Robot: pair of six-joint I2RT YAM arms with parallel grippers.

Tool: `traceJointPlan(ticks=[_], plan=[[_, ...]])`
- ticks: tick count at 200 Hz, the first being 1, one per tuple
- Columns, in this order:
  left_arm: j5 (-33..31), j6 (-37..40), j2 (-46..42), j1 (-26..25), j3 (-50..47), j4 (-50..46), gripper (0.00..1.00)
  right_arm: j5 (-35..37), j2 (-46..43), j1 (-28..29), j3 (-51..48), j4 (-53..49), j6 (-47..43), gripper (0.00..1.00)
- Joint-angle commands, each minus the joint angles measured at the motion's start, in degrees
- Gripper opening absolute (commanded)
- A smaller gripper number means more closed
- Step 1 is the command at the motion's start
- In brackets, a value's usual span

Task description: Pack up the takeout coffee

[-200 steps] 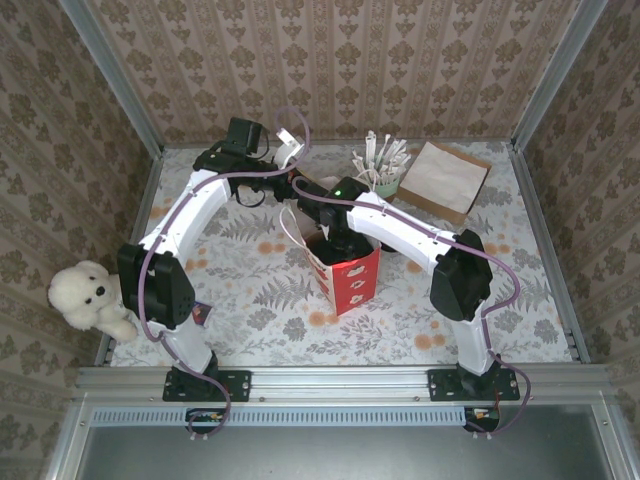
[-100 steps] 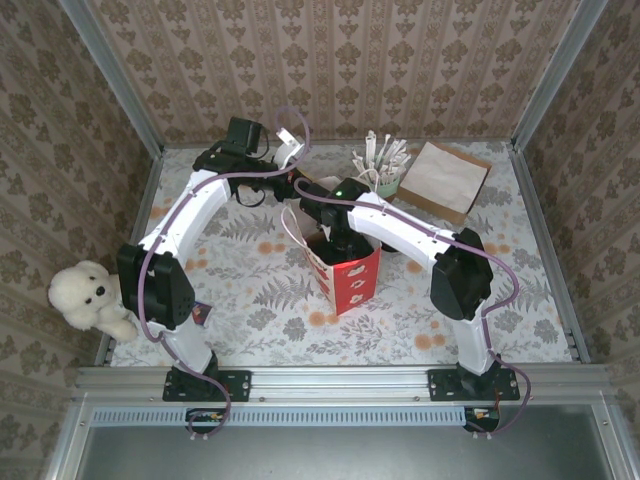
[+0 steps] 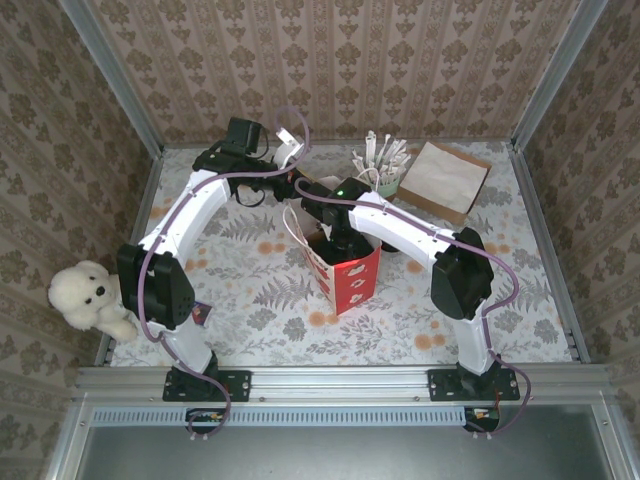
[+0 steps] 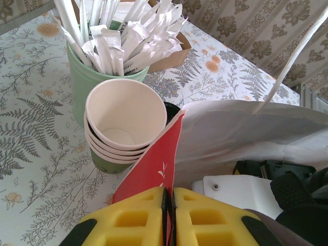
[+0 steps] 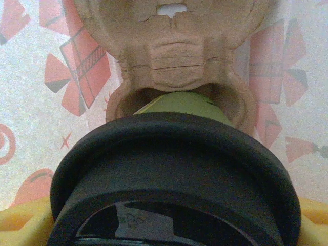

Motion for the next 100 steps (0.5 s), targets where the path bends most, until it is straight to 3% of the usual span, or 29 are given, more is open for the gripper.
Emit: traceJointPlan(ticks=[1,100], plan=[[2.7,-0.7,-2.1,-0.4,-0.6,0.5,0.14,-0.7,0.8,-0.3,-1.4,1.2,-0.8,0.54],[3.6,-0.6,-2.0,-0.6,-0.5,0.5,0.14,1.1,2.7,-0.3,-1.3,0.4,-0.3,0.54]])
